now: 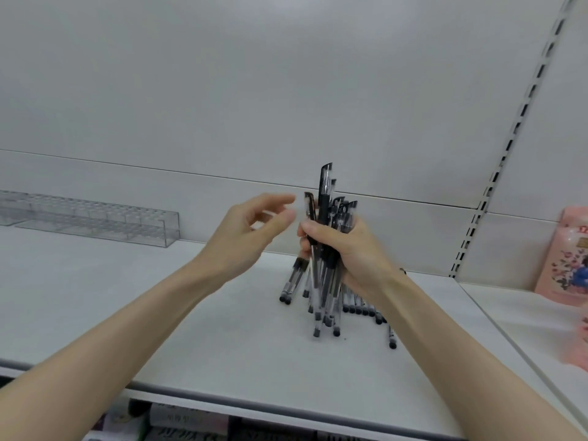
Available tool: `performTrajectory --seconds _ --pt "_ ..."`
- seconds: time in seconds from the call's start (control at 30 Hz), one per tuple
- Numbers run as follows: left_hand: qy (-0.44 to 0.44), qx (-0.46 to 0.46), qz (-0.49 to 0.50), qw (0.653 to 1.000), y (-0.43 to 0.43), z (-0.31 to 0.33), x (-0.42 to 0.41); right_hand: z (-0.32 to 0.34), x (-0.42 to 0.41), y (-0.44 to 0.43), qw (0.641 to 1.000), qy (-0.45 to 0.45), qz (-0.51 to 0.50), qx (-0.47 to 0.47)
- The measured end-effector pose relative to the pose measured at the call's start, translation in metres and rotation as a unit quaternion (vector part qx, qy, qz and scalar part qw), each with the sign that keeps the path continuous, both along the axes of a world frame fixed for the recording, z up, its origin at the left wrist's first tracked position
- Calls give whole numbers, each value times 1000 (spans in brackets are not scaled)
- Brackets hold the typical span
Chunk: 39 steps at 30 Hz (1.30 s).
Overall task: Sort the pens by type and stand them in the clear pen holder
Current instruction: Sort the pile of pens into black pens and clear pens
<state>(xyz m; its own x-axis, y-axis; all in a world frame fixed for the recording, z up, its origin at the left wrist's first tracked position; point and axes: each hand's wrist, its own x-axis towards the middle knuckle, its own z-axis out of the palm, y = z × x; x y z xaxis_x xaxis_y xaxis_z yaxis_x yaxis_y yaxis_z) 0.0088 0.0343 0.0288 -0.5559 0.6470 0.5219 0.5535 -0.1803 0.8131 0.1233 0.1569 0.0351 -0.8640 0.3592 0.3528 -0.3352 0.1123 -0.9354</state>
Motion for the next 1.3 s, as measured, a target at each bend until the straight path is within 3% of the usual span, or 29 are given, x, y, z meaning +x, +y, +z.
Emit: performTrajectory --seconds 0.17,0.33,0.53,0.7,1.07,1.2,1.3 --pt "10 -176 -72 982 -9 -35 -2 -9 -8 -3 998 30 -43 29" --pt "32 -232 -80 969 -5 -45 6 -19 -9 -3 997 7 -65 41" --pt "34 -197 -110 974 -1 -42 19 -13 -13 -9 998 14 -47 25" --pt "-26 -131 -116 984 -17 -30 11 7 -38 -28 998 50 -22 25" --pt "-48 -93 -22 994 -133 -41 -96 -12 -174 -124 996 23 -73 48" --pt "-32 -133 22 990 -191 -54 -151 -30 -236 -176 993 -28 -109 32" --pt "3 -178 49 983 -226 -55 -185 -41 -272 -203 986 -69 -120 98"
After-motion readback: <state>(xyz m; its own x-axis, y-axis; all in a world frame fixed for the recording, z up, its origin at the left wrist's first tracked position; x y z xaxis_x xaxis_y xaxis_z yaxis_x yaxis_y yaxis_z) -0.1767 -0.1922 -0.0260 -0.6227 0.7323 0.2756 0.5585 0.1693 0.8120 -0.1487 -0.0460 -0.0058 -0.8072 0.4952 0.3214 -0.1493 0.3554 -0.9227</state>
